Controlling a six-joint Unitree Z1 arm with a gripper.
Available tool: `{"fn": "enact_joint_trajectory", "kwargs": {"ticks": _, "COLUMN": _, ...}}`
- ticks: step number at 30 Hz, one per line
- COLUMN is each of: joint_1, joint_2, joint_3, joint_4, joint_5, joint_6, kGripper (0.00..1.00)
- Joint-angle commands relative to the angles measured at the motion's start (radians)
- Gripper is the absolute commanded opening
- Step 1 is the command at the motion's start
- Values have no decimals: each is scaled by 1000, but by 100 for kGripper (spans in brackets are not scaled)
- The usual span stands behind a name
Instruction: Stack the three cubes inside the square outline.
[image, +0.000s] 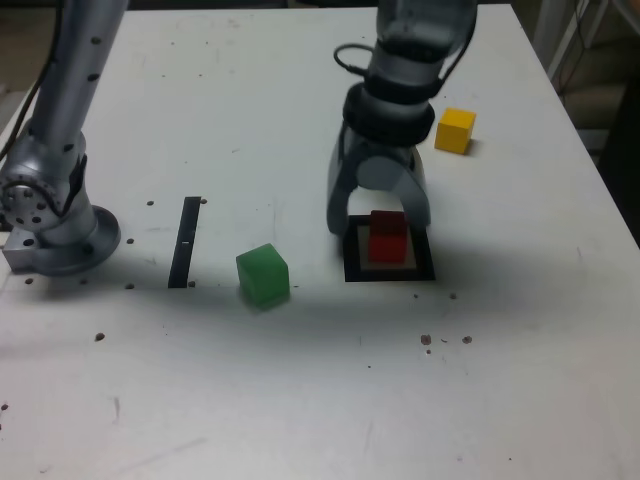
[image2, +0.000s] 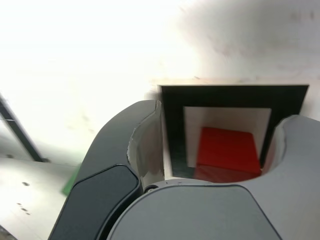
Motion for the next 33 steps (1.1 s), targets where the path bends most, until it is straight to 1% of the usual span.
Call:
{"fn": "enact_joint_trajectory", "kwargs": {"ticks": 1, "joint_1": 6, "joint_2": -20, "joint_3": -9, "joint_4": 26, "joint_5": 20, "joint_6": 9, "kGripper": 99}}
{"fn": "enact_joint_trajectory", "kwargs": {"ticks": 4, "joint_1": 17, "joint_2": -34, "joint_3": -27, "joint_4": 50, "joint_5": 44, "joint_6": 33, "kGripper": 99}}
{"fn": "enact_joint_trajectory", "kwargs": {"ticks": 7, "joint_1": 35, "joint_2": -40, "joint_3": -54, "joint_4": 61, "joint_5": 56, "joint_6": 75, "kGripper": 99}}
{"fn": "enact_joint_trajectory", "kwargs": {"ticks": 11, "joint_1": 64, "joint_2": -33, "joint_3": -109, "joint_4": 75, "joint_5": 59, "joint_6": 140, "kGripper": 100}}
{"fn": "enact_joint_trajectory", "kwargs": {"ticks": 21, "joint_1": 130, "joint_2": 34, "joint_3": -280, "joint_4": 153, "joint_5": 60, "joint_6": 263, "kGripper": 100}}
{"fn": "enact_joint_trajectory", "kwargs": {"ticks": 33, "joint_1": 226, "joint_2": 146, "joint_3": -514, "joint_4": 240, "joint_5": 80, "joint_6": 420, "kGripper": 100}}
